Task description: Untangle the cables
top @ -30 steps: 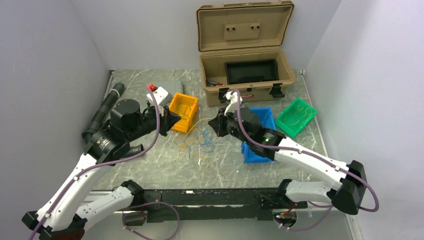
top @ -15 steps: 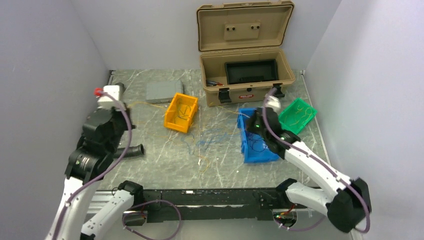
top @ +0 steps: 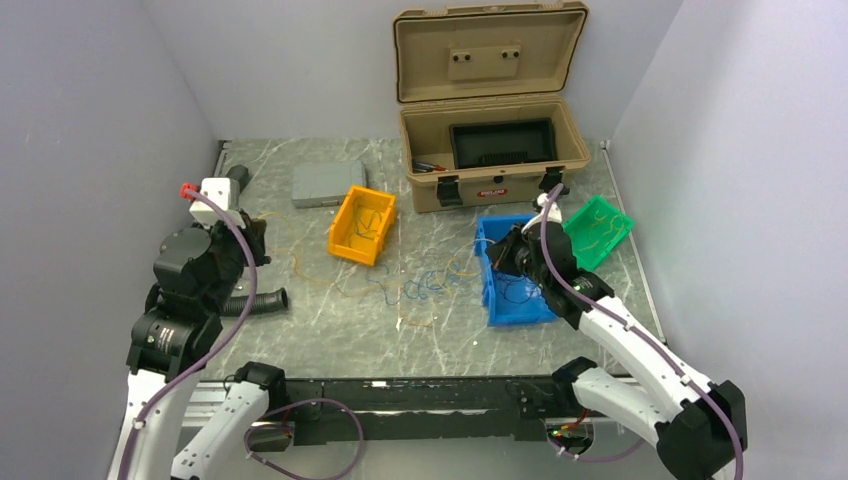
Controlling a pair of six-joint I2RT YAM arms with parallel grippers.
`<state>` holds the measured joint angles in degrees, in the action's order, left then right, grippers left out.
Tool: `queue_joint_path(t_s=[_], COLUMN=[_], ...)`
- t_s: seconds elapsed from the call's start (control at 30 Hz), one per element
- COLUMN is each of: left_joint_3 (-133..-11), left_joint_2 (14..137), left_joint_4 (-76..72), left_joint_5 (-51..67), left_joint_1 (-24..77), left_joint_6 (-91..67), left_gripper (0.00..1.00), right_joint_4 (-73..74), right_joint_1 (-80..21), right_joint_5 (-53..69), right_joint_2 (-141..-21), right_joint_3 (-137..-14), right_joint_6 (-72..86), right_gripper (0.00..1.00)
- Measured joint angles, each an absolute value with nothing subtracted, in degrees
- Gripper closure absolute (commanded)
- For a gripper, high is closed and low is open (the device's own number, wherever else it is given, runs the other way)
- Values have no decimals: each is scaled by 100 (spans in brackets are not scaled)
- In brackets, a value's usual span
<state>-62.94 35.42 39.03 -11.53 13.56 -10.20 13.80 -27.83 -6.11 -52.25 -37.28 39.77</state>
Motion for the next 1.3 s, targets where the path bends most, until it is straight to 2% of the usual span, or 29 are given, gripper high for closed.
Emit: queue_joint_path(t_s=[0.03, 0.07, 0.1, 0.13, 0.37, 0.63, 1.07, 1.17, 1.3], left_joint_3=[-6294, -6311, -6348, -6410, -7251, -8079, -9445, -9561, -9638], left_joint_2=[3562, 3599, 3647, 3708, 4010, 4193, 4742, 4753, 4762], left_joint_4=[3865, 3859, 3870, 3883, 3922, 3820, 3566, 3483, 3463], left_joint_5=[-978, -808, -694, -620, 62, 1612, 2484, 2504, 2502], left_joint_1=[1356, 1358, 1356, 1356, 1356, 1356, 1356, 1356, 1356], left_joint_6=[-1015, -1017, -1013, -996, -819, -873, -1291, -1323, -1323], left_gripper=[100, 100, 100, 100, 100, 100, 100, 100, 100], right_joint_4=[1308, 1240, 1221, 1199, 1028, 344, -1208, -1485, -1782], right_joint_1=[-2786, -2792, -2797, -2803, -3214, -4696, -5535, -5638, -5640], right_joint_5=[-403, -222, -67, 108, 1135, 1802, 1973, 1988, 2091], right_joint_2=[-5262, -5310, -5358, -5426, -5728, -6508, -8530, -8774, -9177], right_joint_3=[-3750, -3787, -3839, -3918, -4464, -4794, -5415, -5448, -5599], right_joint_6=[3889, 3798, 3721, 3632, 2689, 1649, 974, 854, 753], right_gripper=[81, 58, 42, 34, 15, 13, 12, 15, 25])
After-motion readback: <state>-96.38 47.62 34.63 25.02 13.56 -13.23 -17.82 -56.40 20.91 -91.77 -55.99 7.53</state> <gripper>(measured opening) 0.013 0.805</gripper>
